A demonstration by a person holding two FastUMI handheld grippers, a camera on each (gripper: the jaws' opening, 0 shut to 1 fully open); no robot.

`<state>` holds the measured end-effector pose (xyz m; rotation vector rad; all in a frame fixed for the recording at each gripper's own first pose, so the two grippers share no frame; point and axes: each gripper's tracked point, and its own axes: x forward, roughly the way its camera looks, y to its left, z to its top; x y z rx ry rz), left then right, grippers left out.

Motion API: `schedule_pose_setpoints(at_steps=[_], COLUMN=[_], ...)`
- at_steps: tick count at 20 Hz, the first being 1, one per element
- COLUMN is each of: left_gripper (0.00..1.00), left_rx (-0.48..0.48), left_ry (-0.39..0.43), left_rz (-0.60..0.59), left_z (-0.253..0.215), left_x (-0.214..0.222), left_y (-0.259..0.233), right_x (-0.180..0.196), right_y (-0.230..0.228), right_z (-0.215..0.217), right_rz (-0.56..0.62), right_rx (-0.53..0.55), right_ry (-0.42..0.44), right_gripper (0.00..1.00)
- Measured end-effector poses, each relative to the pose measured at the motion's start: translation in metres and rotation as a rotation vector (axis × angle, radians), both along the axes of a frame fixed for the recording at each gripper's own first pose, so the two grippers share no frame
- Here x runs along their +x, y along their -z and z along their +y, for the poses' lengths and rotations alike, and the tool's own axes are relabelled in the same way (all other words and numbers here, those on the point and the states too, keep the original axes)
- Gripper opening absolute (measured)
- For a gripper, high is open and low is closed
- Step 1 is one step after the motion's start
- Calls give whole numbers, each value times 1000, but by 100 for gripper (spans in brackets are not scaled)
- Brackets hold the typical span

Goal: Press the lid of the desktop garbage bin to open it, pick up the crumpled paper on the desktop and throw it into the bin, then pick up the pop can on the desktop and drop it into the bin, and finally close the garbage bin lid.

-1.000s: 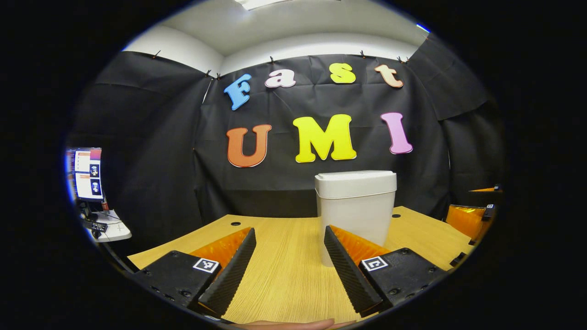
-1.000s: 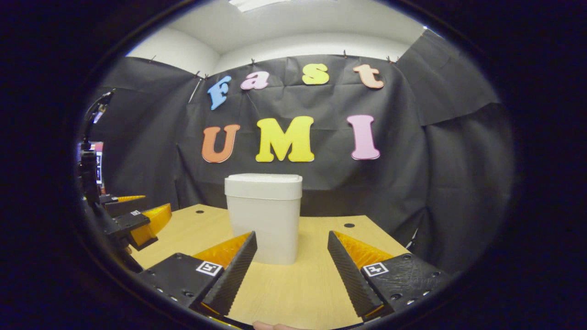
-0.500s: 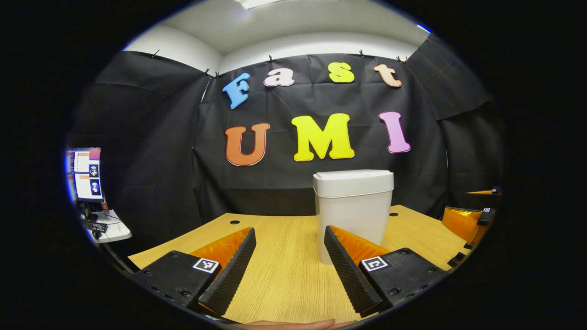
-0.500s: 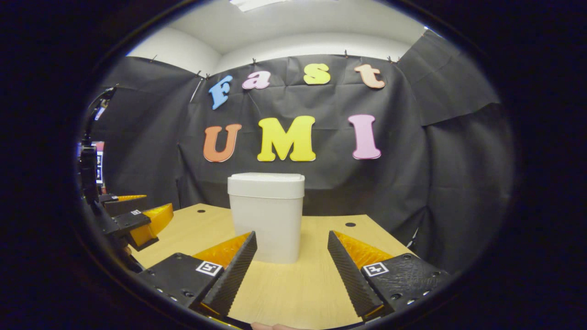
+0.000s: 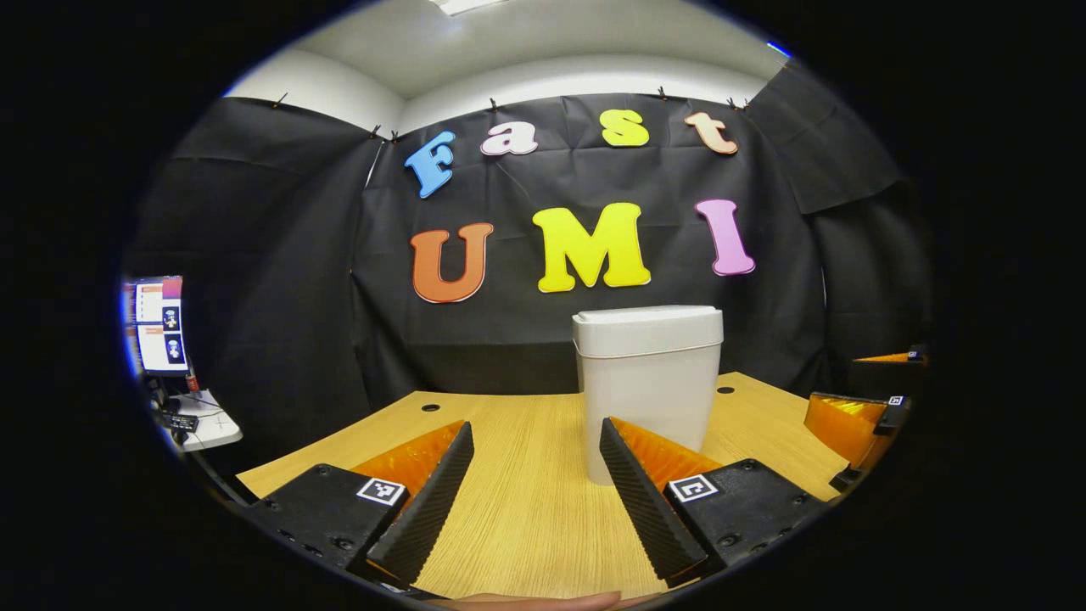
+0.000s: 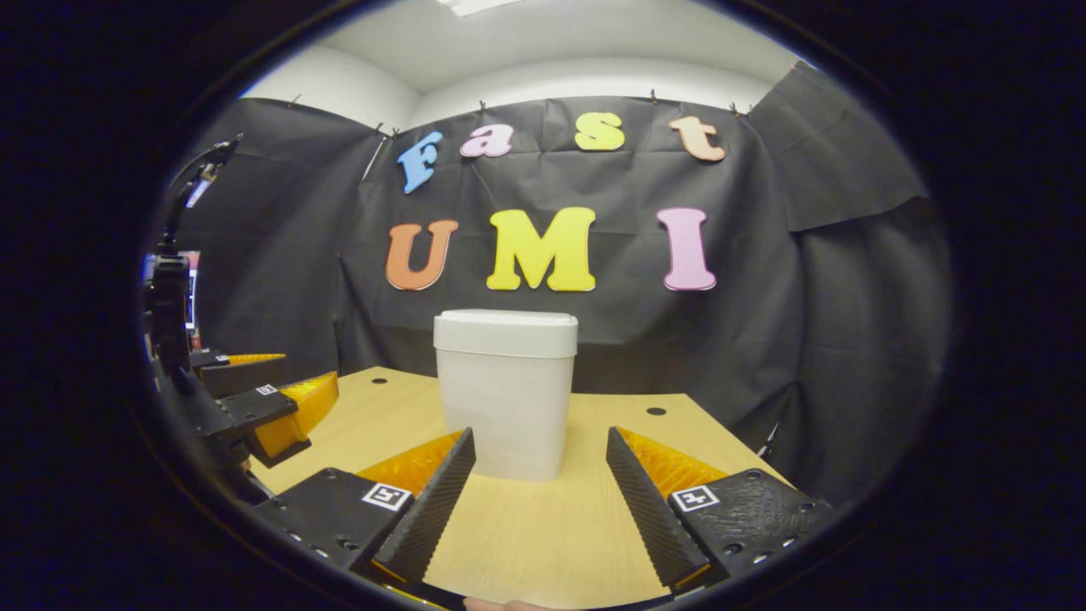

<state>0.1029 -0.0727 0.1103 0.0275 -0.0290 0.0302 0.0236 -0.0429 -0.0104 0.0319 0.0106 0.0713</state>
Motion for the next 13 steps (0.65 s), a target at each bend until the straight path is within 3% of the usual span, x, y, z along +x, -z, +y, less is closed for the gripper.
schedule_pose_setpoints(at_steps=[13], left_gripper=[96], left_rx=[14], left_ry=[-1], left_rz=[16], left_z=[-3], left_x=[2], left_y=[6], right_x=[1], right_y=[4], right_z=[2], right_rz=[9], right_rx=[-7], right_ry=[-2], right_gripper=[98])
